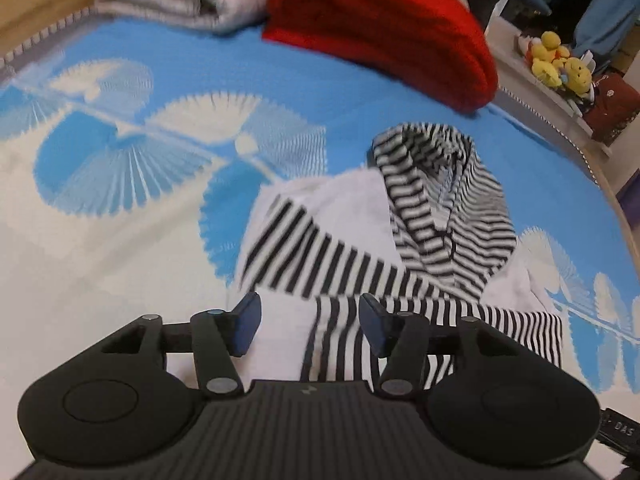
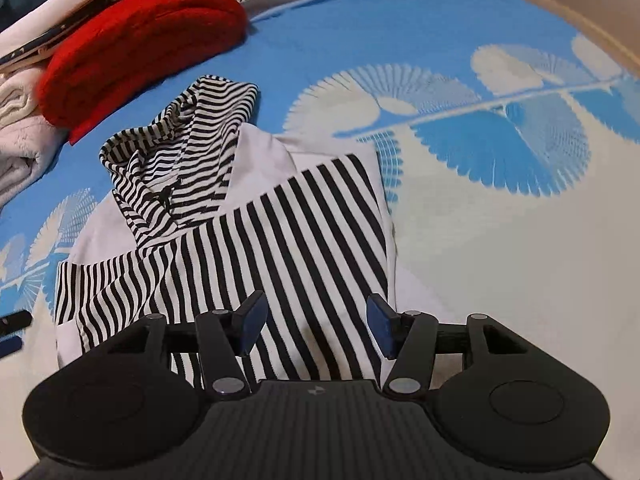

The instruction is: Fold small clothes

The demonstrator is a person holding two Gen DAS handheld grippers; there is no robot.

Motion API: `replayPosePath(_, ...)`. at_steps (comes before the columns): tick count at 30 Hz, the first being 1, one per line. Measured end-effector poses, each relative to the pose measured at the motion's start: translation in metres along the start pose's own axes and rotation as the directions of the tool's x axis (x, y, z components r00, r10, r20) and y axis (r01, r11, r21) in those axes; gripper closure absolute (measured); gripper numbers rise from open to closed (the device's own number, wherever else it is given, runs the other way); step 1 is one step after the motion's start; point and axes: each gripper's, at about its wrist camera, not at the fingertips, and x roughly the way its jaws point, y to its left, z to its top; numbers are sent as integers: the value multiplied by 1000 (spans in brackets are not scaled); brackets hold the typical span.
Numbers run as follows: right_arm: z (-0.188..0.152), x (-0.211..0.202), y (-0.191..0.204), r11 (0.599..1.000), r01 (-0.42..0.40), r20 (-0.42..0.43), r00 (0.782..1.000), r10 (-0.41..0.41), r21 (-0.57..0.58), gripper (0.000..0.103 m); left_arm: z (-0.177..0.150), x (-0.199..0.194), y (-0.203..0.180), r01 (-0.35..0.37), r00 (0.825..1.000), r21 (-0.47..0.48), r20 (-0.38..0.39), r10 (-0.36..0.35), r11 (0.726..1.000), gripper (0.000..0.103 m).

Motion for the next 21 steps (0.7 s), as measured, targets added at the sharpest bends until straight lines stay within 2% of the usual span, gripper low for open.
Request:
replayPosePath(1, 1, -1, 2, 1000, 3, 6, 1000, -3, -8, 46, 1, -3, -4, -4, 1000, 16, 26, 4, 1000, 34)
replayPosePath(3, 1, -4, 6, 1000, 4, 17, 1000, -4, -23, 46, 2, -10, -11, -17, 996, 42, 85, 13, 999, 28)
replayPosePath(8, 2, -11, 13, 998, 13, 45, 999, -10, -61, 46, -1, -20, -27, -53, 984, 109, 177, 33, 993, 20)
replayPosePath(18, 4, -14, 12, 998, 9, 56, 998, -5, -56, 46, -11, -18, -50, -104, 972, 181, 227, 61, 978, 20)
replayPosePath(21, 5, -13, 9, 999, 8, 48, 999, -5, -46, 46, -13, -14, -54, -65, 980, 184, 199, 28, 981, 20)
